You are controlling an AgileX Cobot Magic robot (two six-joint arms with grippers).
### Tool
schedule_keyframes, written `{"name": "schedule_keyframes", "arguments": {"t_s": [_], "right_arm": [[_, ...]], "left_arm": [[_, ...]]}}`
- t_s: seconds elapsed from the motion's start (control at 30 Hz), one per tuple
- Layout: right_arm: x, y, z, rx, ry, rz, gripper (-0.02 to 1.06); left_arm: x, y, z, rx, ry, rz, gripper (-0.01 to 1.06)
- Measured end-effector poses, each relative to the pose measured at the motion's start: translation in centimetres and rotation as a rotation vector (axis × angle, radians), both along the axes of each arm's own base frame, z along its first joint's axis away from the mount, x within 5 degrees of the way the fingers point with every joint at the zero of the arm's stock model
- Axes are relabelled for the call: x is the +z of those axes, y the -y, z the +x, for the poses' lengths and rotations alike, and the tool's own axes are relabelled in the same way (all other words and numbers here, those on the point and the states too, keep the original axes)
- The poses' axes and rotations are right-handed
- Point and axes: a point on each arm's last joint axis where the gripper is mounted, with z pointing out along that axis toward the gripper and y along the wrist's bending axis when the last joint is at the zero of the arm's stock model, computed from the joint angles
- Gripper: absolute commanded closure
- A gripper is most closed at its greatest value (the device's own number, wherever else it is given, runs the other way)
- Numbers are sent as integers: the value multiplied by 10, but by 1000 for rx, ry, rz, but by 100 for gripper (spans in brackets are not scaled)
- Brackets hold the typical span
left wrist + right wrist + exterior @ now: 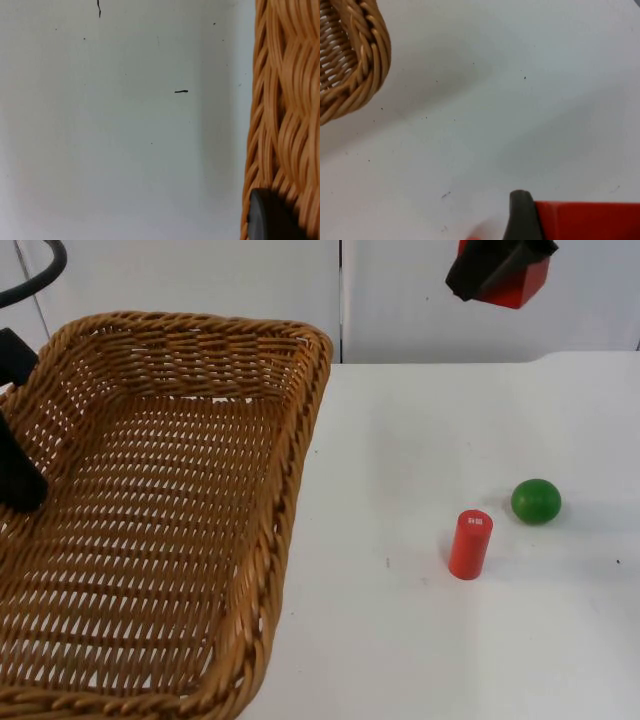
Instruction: Pick up the basket with the left hand and place the object to the left of the red cylinder into the basket with the right hand.
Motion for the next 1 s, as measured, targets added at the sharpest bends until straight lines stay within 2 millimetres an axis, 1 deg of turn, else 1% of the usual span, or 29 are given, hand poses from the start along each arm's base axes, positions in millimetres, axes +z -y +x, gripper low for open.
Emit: {"name": "schedule_keyframes", "arguments": {"t_s": [0.07,0.2,0.23,0.37,0.4,0.5,0.6,0.67,0.7,0.77,0.8,0.93,0.97,1.0], "right_arm": [[0,-6,-3,6,-6,-2,105],[-2,-26,-15,37,0,-42,105],[-2,-26,-15,37,0,-42,105],[-3,-46,-27,13,17,-87,105],[-3,-46,-27,13,17,-87,105],[3,-55,-32,-24,20,-69,105],[18,-63,-32,-63,48,-13,105],[20,-64,-33,-67,51,-5,105],[27,-71,-36,-60,75,18,105],[32,-83,-42,-38,94,40,105],[32,-83,-42,-38,94,40,105],[33,-108,-64,34,107,59,105],[33,-108,-64,34,107,59,105],[34,-114,-69,52,111,64,105]], "left_arm": [[0,0,0,0,0,0,105],[0,0,0,0,0,0,105],[0,0,0,0,0,0,105],[0,0,0,0,0,0,105],[0,0,0,0,0,0,105],[0,0,0,0,0,0,105],[0,0,0,0,0,0,105],[0,0,0,0,0,0,105],[0,0,0,0,0,0,105],[0,0,0,0,0,0,105],[0,0,0,0,0,0,105],[0,0,0,0,0,0,105],[0,0,0,0,0,0,105],[0,0,0,0,0,0,105]]}}
